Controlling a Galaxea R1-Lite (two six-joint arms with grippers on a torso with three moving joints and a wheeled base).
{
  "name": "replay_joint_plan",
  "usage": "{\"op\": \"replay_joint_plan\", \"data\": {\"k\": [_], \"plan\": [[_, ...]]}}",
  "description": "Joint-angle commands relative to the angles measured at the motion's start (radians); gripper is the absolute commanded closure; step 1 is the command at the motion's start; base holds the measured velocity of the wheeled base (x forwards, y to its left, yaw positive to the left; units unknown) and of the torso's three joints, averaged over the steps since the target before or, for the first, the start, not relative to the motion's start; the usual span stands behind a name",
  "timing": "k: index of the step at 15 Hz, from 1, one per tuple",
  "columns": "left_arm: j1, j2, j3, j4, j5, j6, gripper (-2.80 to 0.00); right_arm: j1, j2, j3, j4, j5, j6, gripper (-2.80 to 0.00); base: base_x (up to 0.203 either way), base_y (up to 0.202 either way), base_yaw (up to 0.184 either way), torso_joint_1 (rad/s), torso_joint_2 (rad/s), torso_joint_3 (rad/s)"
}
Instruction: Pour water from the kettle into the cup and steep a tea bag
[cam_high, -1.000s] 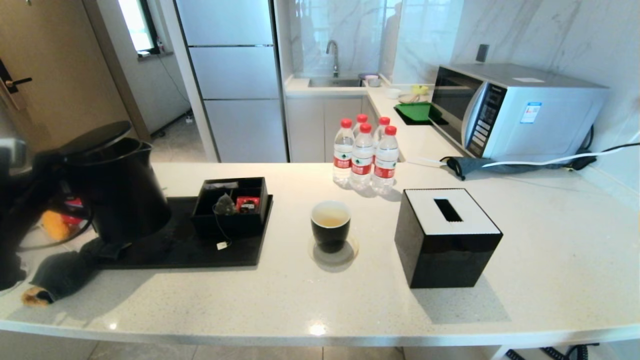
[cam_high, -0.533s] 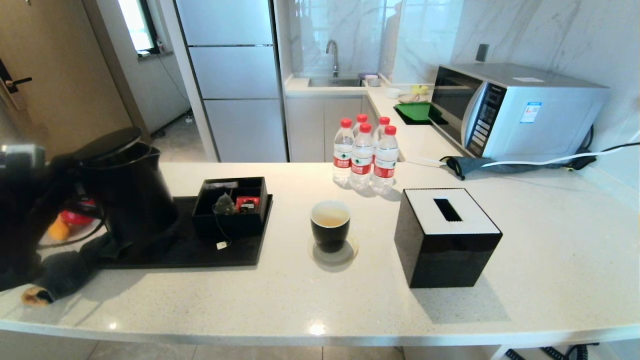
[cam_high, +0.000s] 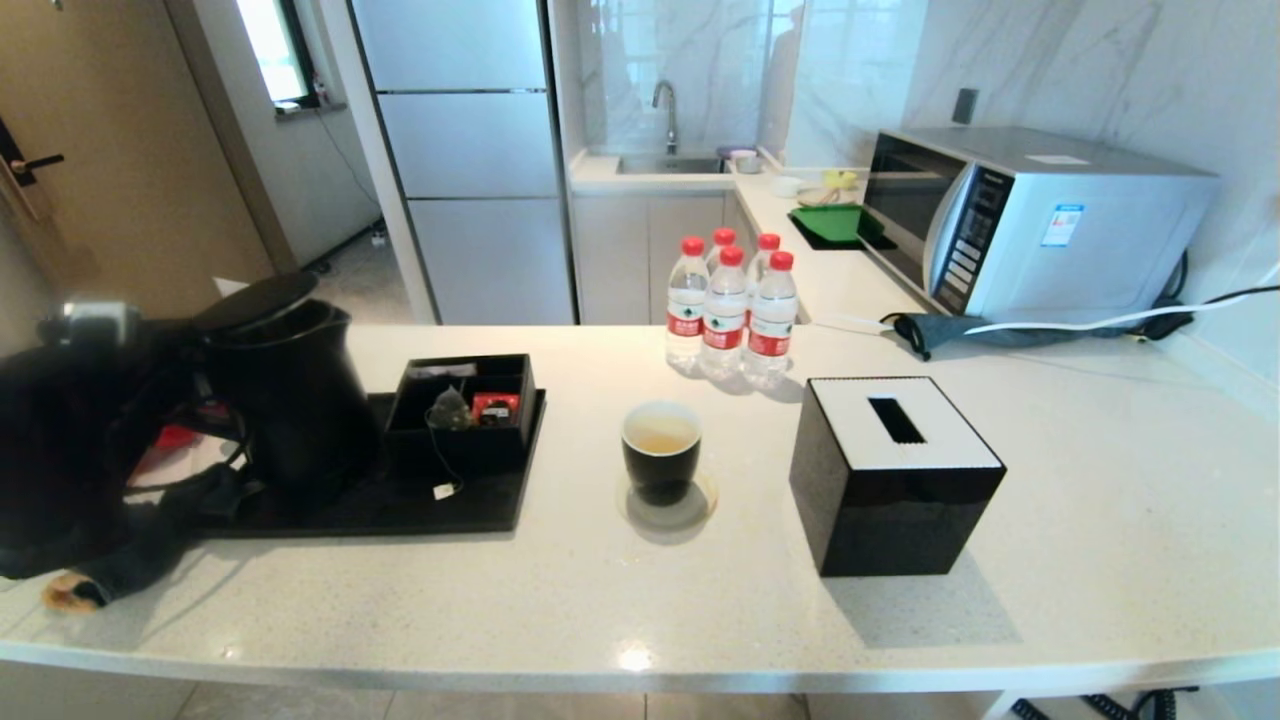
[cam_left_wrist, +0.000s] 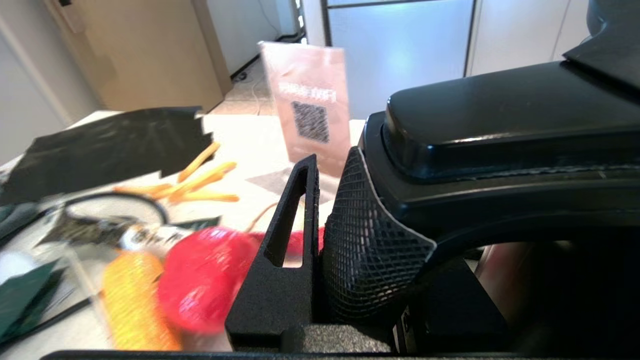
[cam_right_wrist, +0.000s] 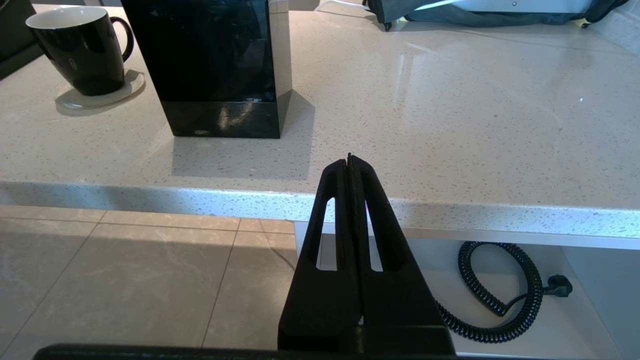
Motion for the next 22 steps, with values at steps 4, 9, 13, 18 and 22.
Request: {"op": "replay_joint_plan", "data": {"k": [4, 9, 13, 18, 22], "plan": [[-0.046, 0.046, -0.034, -0.009, 0.039, 0.000, 0.00, 0.000, 0.001, 0.000, 0.001, 0.001, -0.001, 0.00, 0.000, 0.000, 0.000, 0.000, 0.00, 0.000], [-0.047, 0.074, -0.064, -0.009, 0.039, 0.000, 0.00, 0.000, 0.001, 0.000, 0.001, 0.001, 0.000, 0.00, 0.000, 0.000, 0.000, 0.000, 0.00, 0.000], [-0.047, 0.103, -0.061, -0.045, 0.039, 0.000, 0.00, 0.000, 0.001, 0.000, 0.001, 0.001, -0.001, 0.00, 0.000, 0.000, 0.000, 0.000, 0.00, 0.000], [-0.047, 0.135, -0.058, -0.082, 0.039, 0.000, 0.00, 0.000, 0.001, 0.000, 0.001, 0.001, 0.000, 0.00, 0.000, 0.000, 0.000, 0.000, 0.00, 0.000], [-0.054, 0.149, -0.055, -0.094, 0.039, 0.000, 0.00, 0.000, 0.001, 0.000, 0.001, 0.001, 0.000, 0.00, 0.000, 0.000, 0.000, 0.000, 0.00, 0.000]]}}
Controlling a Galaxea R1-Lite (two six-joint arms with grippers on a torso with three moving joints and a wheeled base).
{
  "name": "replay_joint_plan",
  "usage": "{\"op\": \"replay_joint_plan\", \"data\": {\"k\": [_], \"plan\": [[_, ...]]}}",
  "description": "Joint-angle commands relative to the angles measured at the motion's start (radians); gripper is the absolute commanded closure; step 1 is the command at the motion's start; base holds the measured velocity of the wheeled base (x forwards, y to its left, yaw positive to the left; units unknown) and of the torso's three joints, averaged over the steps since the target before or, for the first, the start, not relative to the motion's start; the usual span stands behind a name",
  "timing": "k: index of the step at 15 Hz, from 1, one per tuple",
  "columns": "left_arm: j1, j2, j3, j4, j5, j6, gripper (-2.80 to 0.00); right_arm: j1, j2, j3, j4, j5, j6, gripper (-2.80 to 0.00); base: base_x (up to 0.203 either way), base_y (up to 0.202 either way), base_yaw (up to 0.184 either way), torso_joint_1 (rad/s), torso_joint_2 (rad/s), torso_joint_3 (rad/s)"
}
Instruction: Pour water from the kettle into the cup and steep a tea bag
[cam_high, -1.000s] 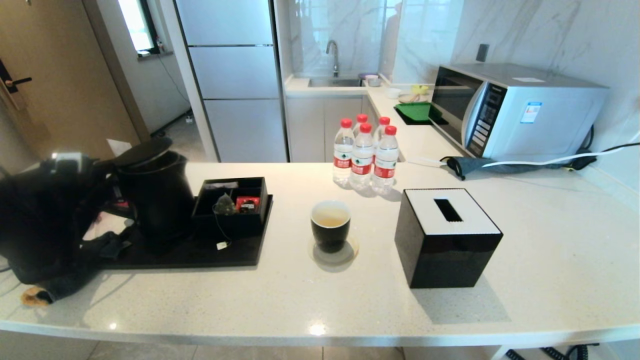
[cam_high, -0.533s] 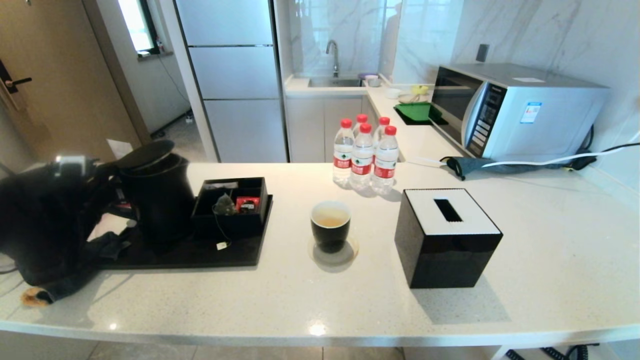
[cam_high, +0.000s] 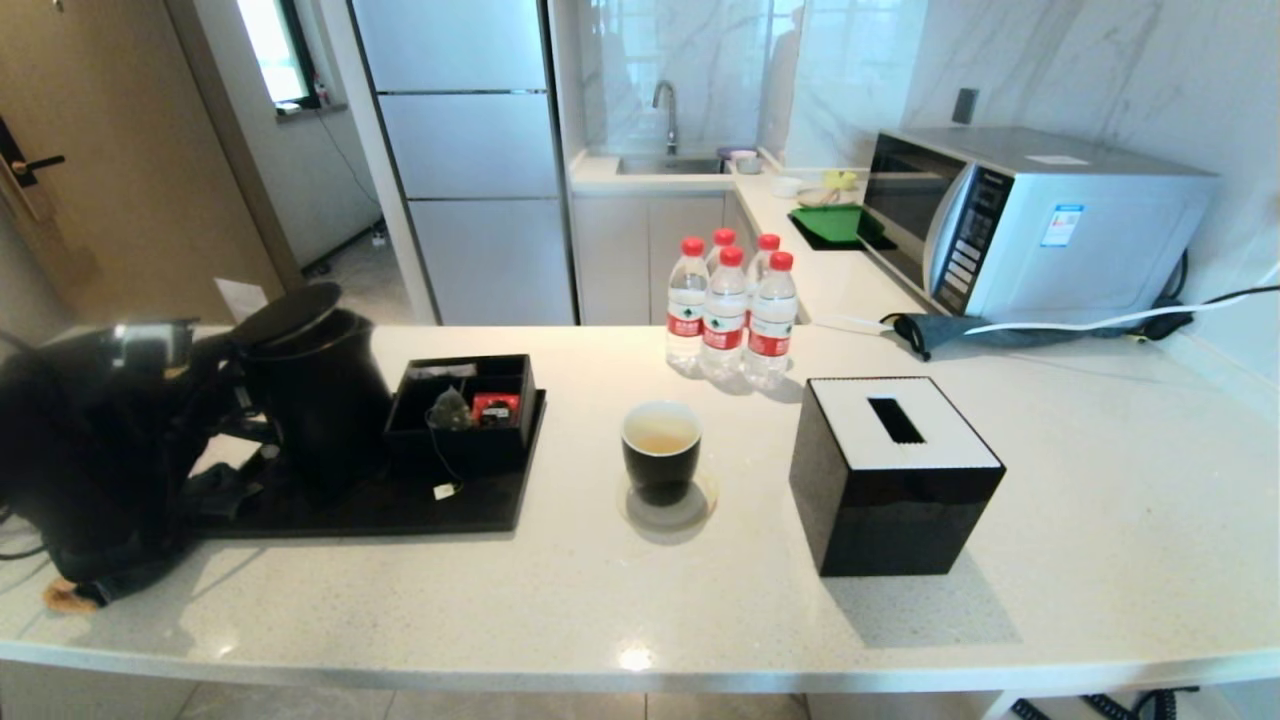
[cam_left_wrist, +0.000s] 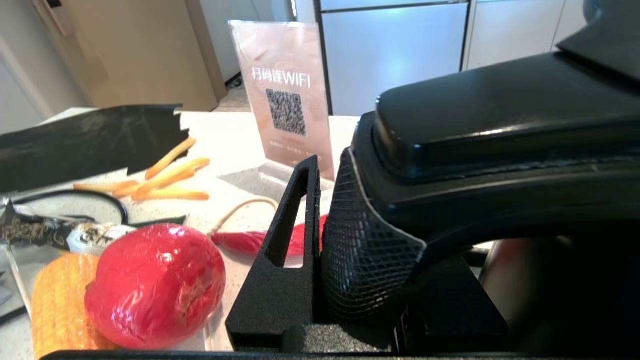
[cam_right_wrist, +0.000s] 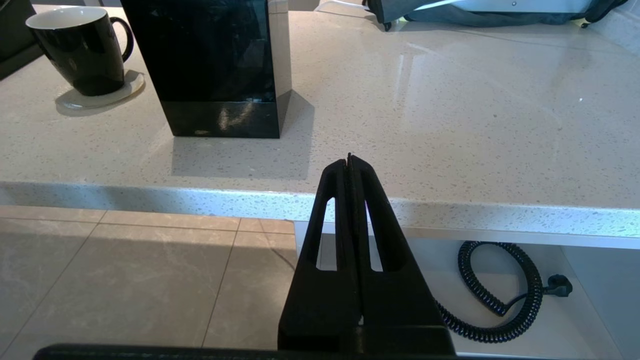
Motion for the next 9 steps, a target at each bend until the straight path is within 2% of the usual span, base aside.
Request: {"op": "replay_joint_plan", "data": {"k": [1, 5, 6, 9], "plan": [[-0.005, 0.010, 0.002, -0.004, -0.001, 0.003, 0.00, 0.001, 0.001, 0.000, 0.000, 0.001, 0.000, 0.00, 0.000, 0.000, 0.000, 0.000, 0.00, 0.000], [-0.007, 0.012, 0.017, -0.006, -0.001, 0.003, 0.00, 0.001, 0.001, 0.000, 0.000, 0.001, 0.000, 0.00, 0.000, 0.000, 0.000, 0.000, 0.00, 0.000], [-0.007, 0.012, 0.022, -0.013, -0.001, 0.003, -2.80, 0.001, 0.001, 0.000, -0.001, 0.001, -0.002, 0.00, 0.000, 0.000, 0.000, 0.000, 0.00, 0.000], [-0.005, 0.016, 0.044, -0.043, -0.002, 0.003, -2.80, 0.001, 0.001, 0.000, 0.000, 0.001, 0.000, 0.00, 0.000, 0.000, 0.000, 0.000, 0.00, 0.000]]}}
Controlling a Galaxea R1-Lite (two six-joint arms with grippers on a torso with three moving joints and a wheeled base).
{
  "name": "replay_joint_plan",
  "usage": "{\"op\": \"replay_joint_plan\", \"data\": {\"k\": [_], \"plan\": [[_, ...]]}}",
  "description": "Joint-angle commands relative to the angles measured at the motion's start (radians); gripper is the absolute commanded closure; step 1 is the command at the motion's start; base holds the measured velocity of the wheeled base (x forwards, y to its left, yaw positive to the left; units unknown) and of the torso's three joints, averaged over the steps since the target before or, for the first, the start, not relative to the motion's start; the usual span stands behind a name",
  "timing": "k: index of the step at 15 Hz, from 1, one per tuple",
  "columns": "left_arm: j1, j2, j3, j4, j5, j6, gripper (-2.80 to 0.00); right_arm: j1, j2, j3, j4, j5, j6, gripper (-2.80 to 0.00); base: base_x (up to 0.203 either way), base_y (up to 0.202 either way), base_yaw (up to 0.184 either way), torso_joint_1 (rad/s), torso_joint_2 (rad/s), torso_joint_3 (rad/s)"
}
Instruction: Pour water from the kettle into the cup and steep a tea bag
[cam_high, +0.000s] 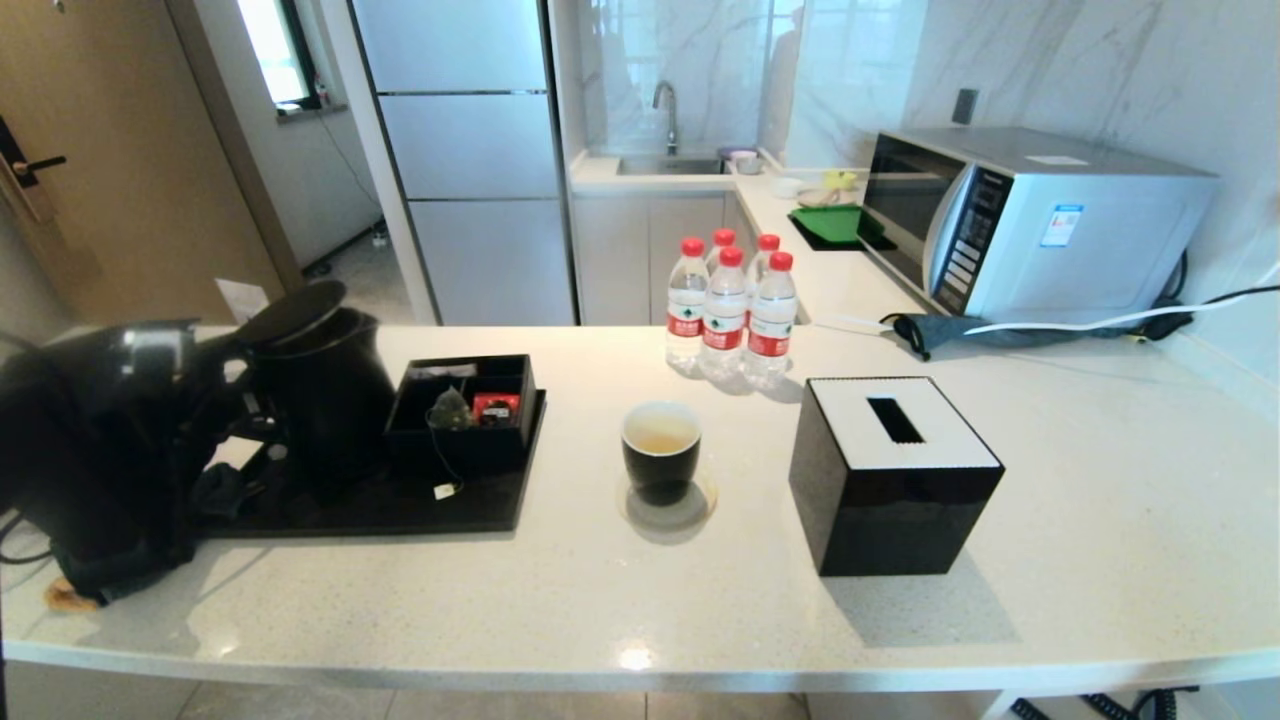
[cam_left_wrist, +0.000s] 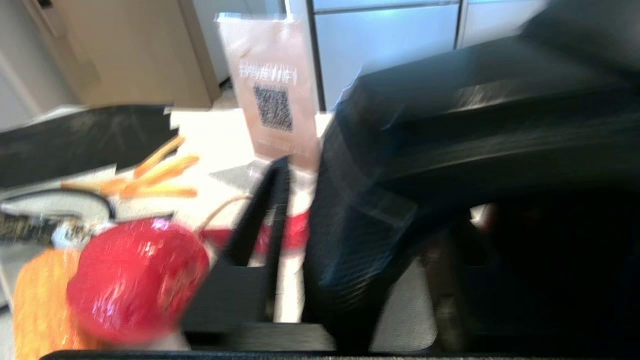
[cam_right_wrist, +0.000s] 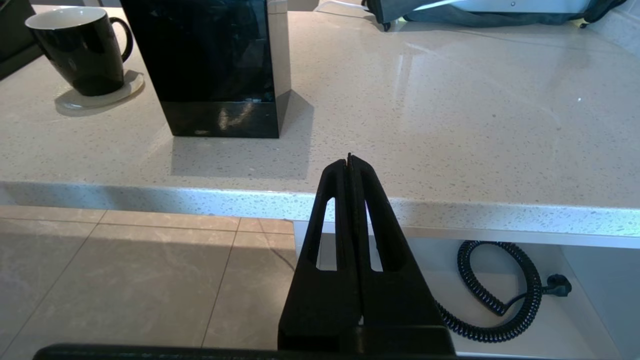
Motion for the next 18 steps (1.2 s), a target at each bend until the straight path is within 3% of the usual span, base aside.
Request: {"op": "replay_joint_plan", "data": {"k": [1, 8, 18], "plan": [[0.003, 0.006, 0.009, -0.014, -0.001, 0.001, -2.80, 0.000, 0.001, 0.000, -0.001, 0.000, 0.000, 0.00, 0.000, 0.000, 0.000, 0.000, 0.00, 0.000], [0.010, -0.022, 0.063, -0.044, -0.004, -0.003, -2.80, 0.000, 0.001, 0.000, -0.002, 0.001, 0.000, 0.00, 0.000, 0.000, 0.000, 0.000, 0.00, 0.000], [0.023, -0.226, 0.309, -0.052, -0.005, -0.006, -2.80, 0.000, 0.001, 0.000, 0.000, 0.000, -0.001, 0.00, 0.000, 0.000, 0.000, 0.000, 0.00, 0.000]]}}
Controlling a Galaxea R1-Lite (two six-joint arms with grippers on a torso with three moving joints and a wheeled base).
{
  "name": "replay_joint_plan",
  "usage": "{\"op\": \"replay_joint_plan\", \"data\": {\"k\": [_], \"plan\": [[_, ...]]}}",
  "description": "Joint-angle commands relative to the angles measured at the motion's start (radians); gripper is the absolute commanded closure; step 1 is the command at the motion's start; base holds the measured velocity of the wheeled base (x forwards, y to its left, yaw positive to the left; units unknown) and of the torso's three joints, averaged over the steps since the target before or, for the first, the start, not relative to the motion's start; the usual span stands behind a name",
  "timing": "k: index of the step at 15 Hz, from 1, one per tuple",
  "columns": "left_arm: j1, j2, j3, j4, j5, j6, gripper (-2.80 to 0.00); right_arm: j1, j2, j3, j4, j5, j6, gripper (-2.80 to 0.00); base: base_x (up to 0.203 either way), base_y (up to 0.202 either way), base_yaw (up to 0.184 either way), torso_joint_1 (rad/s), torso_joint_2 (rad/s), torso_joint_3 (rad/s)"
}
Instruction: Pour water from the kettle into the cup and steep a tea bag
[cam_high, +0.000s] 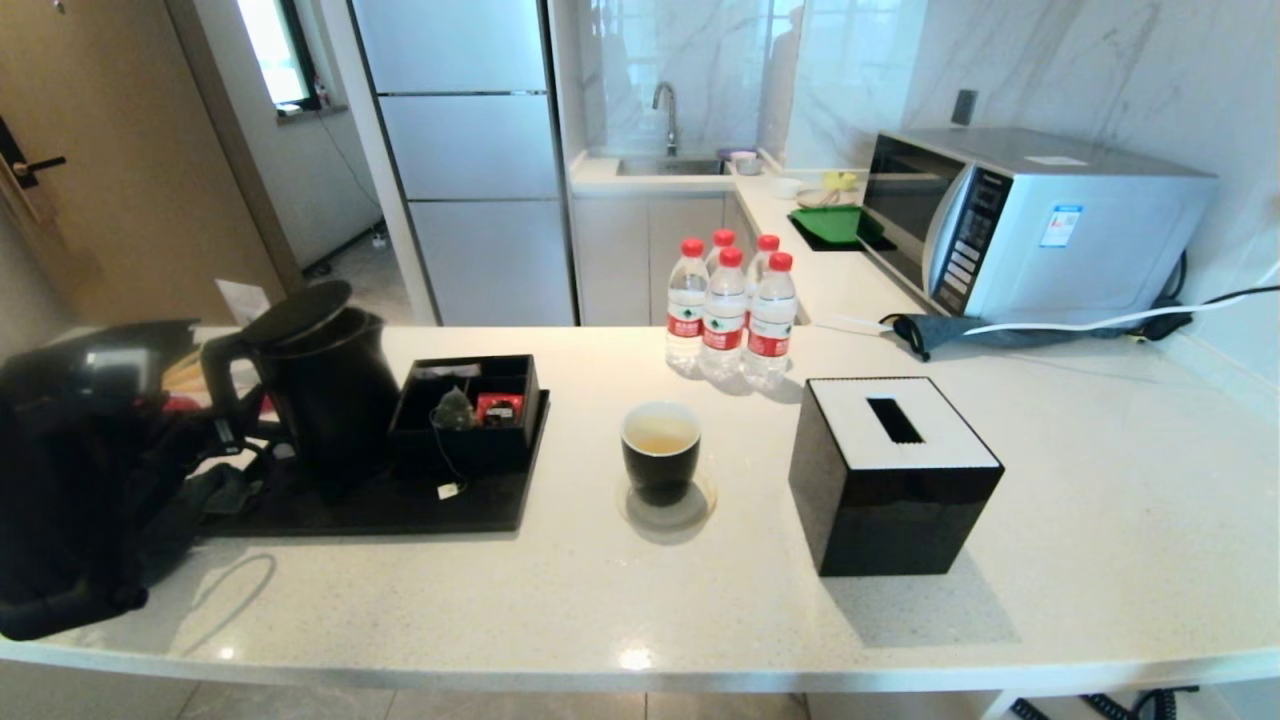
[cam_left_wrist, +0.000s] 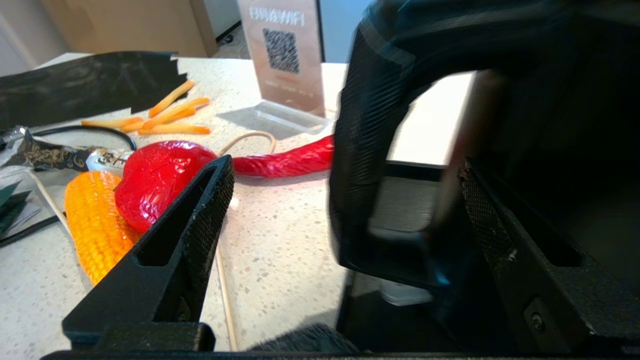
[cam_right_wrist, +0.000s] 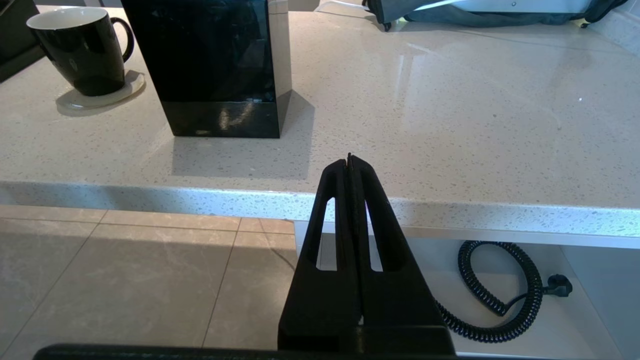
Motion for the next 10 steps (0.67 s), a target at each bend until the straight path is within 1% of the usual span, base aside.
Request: {"op": "replay_joint_plan", "data": {"k": [1, 5, 6, 8, 10], "plan": [[0.002, -0.076, 0.050, -0.049, 0.006, 0.000, -2.80, 0.000, 0.001, 0.000, -0.001, 0.001, 0.000, 0.00, 0.000, 0.000, 0.000, 0.000, 0.00, 0.000], [0.003, -0.172, 0.176, -0.049, 0.008, 0.000, -2.80, 0.000, 0.001, 0.000, 0.000, 0.001, -0.001, 0.00, 0.000, 0.000, 0.000, 0.000, 0.00, 0.000], [0.003, -0.192, 0.208, -0.049, 0.009, 0.000, 0.00, 0.000, 0.001, 0.000, 0.000, 0.001, 0.000, 0.00, 0.000, 0.000, 0.000, 0.000, 0.00, 0.000], [0.002, -0.230, 0.268, -0.049, 0.007, 0.002, 0.00, 0.000, 0.001, 0.000, 0.000, 0.001, 0.000, 0.00, 0.000, 0.000, 0.000, 0.000, 0.00, 0.000], [-0.004, -0.280, 0.296, -0.049, 0.008, 0.006, 0.00, 0.000, 0.001, 0.000, -0.001, 0.001, 0.000, 0.00, 0.000, 0.000, 0.000, 0.000, 0.00, 0.000]]}}
